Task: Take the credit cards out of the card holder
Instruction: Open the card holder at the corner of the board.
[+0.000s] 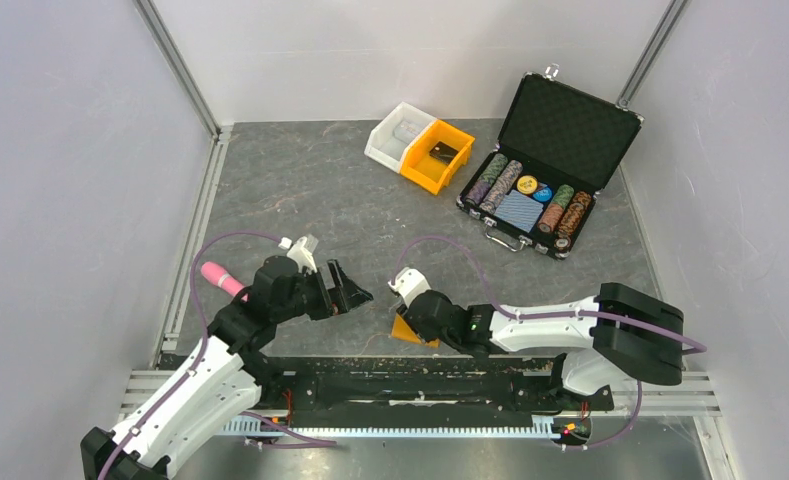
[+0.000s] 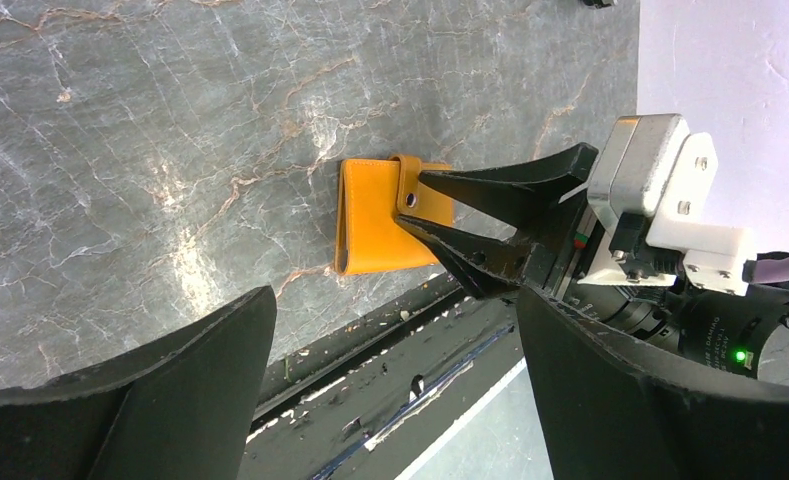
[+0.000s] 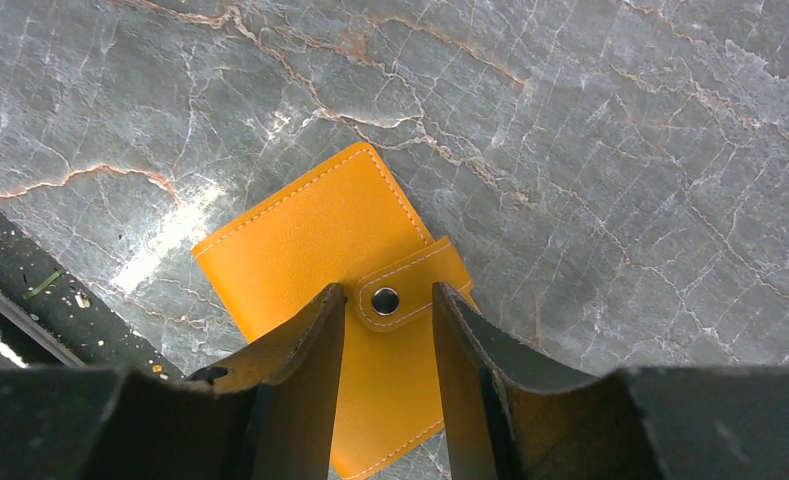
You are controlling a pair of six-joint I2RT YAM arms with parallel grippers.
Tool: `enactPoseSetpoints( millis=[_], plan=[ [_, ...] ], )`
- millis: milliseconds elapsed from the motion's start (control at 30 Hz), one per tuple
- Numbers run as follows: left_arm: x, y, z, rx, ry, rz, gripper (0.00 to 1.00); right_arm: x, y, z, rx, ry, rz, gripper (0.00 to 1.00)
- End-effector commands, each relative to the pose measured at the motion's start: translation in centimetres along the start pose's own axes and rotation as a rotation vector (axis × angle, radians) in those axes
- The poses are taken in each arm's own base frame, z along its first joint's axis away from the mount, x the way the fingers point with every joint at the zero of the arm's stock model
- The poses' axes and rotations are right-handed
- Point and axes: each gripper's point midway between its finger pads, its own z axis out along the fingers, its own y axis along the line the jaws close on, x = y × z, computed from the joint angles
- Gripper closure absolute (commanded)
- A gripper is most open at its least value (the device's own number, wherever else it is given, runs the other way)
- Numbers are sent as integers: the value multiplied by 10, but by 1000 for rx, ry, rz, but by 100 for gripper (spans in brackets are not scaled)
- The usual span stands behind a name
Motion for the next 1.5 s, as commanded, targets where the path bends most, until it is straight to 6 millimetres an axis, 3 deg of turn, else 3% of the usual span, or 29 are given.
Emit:
enactPoseSetpoints(
  millis=[0, 233, 433, 633, 933, 1133, 1267, 1467],
  plan=[
    [-7, -5, 1, 15, -28, -19, 4, 12, -1, 4, 5, 21, 20, 61],
    [-3, 4, 7, -25, -4, -31, 4, 31, -10, 7, 59, 62, 43, 73],
    [1, 8, 13, -52, 37, -29, 4, 29, -22, 9, 124, 46, 123, 85],
    [3, 9, 16, -44, 37, -46, 6, 9, -20, 11, 103, 5, 193, 100],
    [18, 16, 29, -16, 82, -84, 7, -44, -2, 1, -79, -162, 479, 100],
    [21, 16, 36, 14, 83, -91, 7, -63, 4, -9, -198, -231, 646, 100],
    [24, 21, 38, 0, 92, -93, 7, -64, -14, -16, -166, -264, 731, 100],
    [26, 22, 39, -4, 101, -86, 7, -41, -55, -25, -99, -288, 857, 100]
  ],
)
